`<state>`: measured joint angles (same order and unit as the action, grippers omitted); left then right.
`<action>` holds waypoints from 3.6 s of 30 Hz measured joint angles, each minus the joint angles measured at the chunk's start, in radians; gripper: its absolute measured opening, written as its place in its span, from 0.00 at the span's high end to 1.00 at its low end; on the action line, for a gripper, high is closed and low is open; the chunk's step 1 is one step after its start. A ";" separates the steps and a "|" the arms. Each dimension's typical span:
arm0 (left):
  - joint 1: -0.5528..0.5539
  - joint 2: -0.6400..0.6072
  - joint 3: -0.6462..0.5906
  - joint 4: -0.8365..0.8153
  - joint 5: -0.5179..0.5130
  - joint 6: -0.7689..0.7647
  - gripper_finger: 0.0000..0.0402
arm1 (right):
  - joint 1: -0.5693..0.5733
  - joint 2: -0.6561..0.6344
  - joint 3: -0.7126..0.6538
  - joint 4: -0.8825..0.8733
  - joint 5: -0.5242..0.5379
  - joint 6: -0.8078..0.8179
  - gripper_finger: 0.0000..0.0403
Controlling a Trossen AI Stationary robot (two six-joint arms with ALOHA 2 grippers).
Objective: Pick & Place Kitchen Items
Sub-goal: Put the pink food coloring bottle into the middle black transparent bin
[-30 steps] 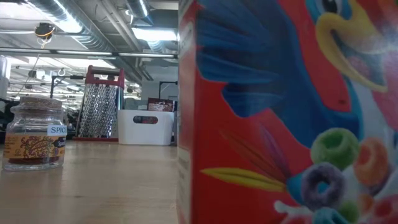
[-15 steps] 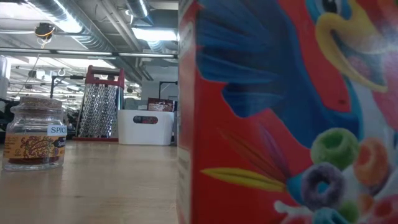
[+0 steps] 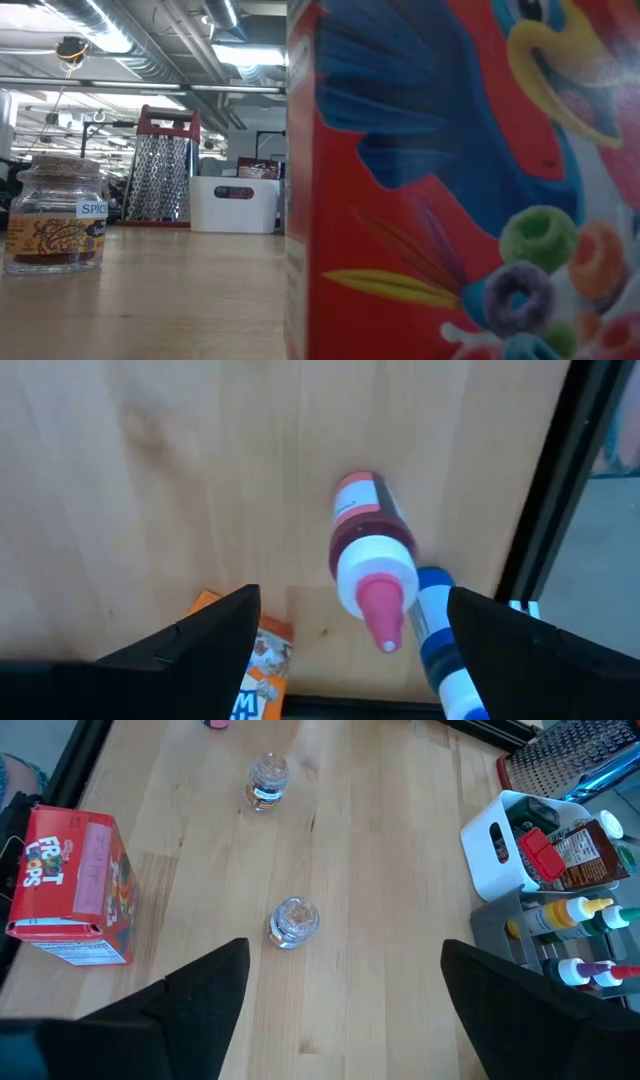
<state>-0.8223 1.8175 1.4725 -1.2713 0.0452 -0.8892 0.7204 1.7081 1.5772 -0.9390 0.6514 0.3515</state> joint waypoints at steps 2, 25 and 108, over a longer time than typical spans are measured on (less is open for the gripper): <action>0.000 0.000 -0.015 0.019 0.000 -0.003 0.21 | 0.000 0.000 0.000 0.000 0.000 0.000 0.17; 0.021 0.000 -0.228 0.287 0.033 0.077 0.21 | 0.000 0.000 0.000 0.000 0.000 0.000 0.17; 1.064 0.031 0.212 0.178 -0.081 1.263 0.64 | -0.002 0.000 0.000 -0.031 0.064 -0.001 0.17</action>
<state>0.2416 1.8483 1.6844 -1.0933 -0.0359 0.3737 0.7189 1.7081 1.5768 -0.9695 0.7151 0.3508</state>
